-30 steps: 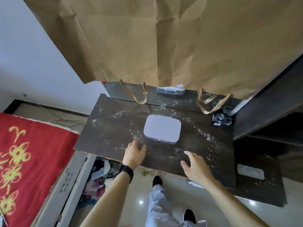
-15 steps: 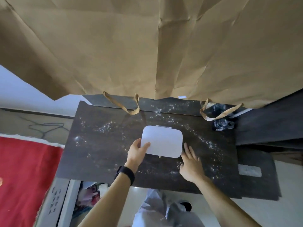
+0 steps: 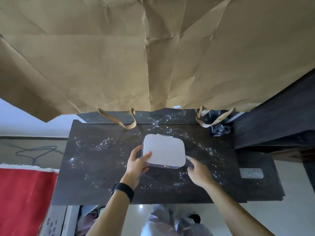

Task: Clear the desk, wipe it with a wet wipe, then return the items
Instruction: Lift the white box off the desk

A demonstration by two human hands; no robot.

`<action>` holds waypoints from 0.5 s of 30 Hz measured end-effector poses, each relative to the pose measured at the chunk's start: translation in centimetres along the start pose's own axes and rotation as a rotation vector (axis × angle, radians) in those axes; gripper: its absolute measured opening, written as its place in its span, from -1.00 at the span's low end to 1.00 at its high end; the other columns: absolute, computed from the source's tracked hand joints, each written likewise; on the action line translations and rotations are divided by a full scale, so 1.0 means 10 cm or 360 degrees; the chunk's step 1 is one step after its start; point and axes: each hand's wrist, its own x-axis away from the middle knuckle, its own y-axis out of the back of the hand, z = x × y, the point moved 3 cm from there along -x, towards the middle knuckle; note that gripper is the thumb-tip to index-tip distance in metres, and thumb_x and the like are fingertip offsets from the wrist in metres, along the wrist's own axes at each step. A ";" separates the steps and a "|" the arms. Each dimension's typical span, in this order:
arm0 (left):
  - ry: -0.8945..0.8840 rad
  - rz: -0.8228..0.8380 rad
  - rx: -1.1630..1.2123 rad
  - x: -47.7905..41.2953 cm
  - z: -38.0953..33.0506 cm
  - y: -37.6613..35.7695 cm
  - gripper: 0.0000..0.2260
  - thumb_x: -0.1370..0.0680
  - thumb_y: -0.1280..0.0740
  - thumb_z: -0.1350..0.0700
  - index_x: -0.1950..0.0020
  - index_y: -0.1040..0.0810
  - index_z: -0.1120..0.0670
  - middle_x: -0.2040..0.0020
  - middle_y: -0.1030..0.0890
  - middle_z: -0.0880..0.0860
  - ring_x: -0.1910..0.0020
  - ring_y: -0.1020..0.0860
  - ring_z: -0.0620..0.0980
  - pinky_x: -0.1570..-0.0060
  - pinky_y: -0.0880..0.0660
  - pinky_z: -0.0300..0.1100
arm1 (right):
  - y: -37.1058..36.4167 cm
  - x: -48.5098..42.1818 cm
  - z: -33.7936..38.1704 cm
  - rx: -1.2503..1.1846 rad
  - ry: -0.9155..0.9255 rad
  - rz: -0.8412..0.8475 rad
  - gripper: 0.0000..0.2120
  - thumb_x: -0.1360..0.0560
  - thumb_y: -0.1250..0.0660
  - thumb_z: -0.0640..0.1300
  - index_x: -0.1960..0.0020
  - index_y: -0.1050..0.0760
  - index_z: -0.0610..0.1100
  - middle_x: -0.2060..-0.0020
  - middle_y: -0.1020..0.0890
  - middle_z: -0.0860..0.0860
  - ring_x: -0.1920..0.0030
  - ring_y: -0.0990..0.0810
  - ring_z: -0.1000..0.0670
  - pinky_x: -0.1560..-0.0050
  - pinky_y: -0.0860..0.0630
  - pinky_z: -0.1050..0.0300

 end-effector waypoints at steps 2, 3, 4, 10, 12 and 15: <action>0.0008 0.0043 0.0043 0.05 0.05 -0.05 -0.55 -0.49 -0.50 0.04 -0.34 -0.48 -0.15 -0.23 -0.63 0.08 -0.06 -0.65 0.06 0.00 -0.56 -0.05 | 0.09 0.13 -0.02 -0.0732 -0.0226 -0.0106 -0.61 -0.57 -0.17 -0.24 -0.35 -0.45 0.03 -0.30 -0.55 0.03 -0.19 -0.57 0.00 -0.08 -0.47 0.24; 0.0005 0.0078 0.0047 0.08 0.06 -0.11 -0.56 -0.50 -0.49 0.04 -0.34 -0.48 -0.16 -0.23 -0.63 0.06 -0.10 -0.64 0.07 -0.08 -0.55 -0.02 | 0.13 0.21 -0.05 -0.1121 -0.0330 -0.0126 -0.67 -0.58 -0.20 -0.22 -0.29 -0.50 0.03 -0.28 -0.57 0.02 -0.22 -0.55 0.00 -0.19 -0.46 0.13; 0.0003 0.0117 0.0049 0.11 0.07 -0.20 -0.58 -0.51 -0.47 0.04 -0.35 -0.48 -0.16 -0.23 -0.63 0.05 -0.14 -0.64 0.09 -0.16 -0.54 0.02 | 0.17 0.30 -0.10 -0.1488 -0.0426 -0.0117 -0.71 -0.59 -0.21 -0.18 -0.27 -0.52 0.02 -0.25 -0.58 0.01 -0.22 -0.55 -0.03 -0.26 -0.45 0.02; 0.0041 0.0405 0.0036 0.36 0.19 -1.06 -0.61 -0.56 -0.42 0.08 -0.35 -0.46 -0.14 -0.16 -0.68 0.05 -0.09 -0.68 0.10 -0.20 -0.52 0.06 | 0.50 0.86 -0.42 -0.2340 -0.0418 -0.0246 -0.65 -0.51 -0.33 0.03 -0.27 -0.43 0.05 -0.13 -0.62 -0.10 -0.14 -0.62 -0.20 -0.30 -0.44 -0.18; 0.0061 0.0496 0.0014 0.47 0.25 -1.39 -0.63 -0.56 -0.42 0.10 -0.33 -0.46 -0.12 -0.14 -0.69 0.09 -0.04 -0.69 0.11 -0.06 -0.55 -0.02 | 0.63 0.99 -0.59 -0.2368 -0.0380 -0.0398 -0.48 -0.39 -0.41 0.07 -0.32 -0.40 0.08 -0.17 -0.61 -0.12 -0.12 -0.65 -0.17 -0.25 -0.49 -0.13; 0.0051 0.0626 -0.0076 0.63 0.34 -1.83 -0.66 -0.55 -0.43 0.08 -0.29 -0.48 -0.13 -0.15 -0.68 0.09 -0.02 -0.69 0.12 -0.06 -0.50 -0.02 | 0.85 1.19 -0.92 -0.2543 -0.0397 -0.0665 -0.32 -0.25 -0.49 -0.03 -0.34 -0.40 0.02 -0.16 -0.61 -0.15 -0.07 -0.67 -0.19 -0.12 -0.60 -0.04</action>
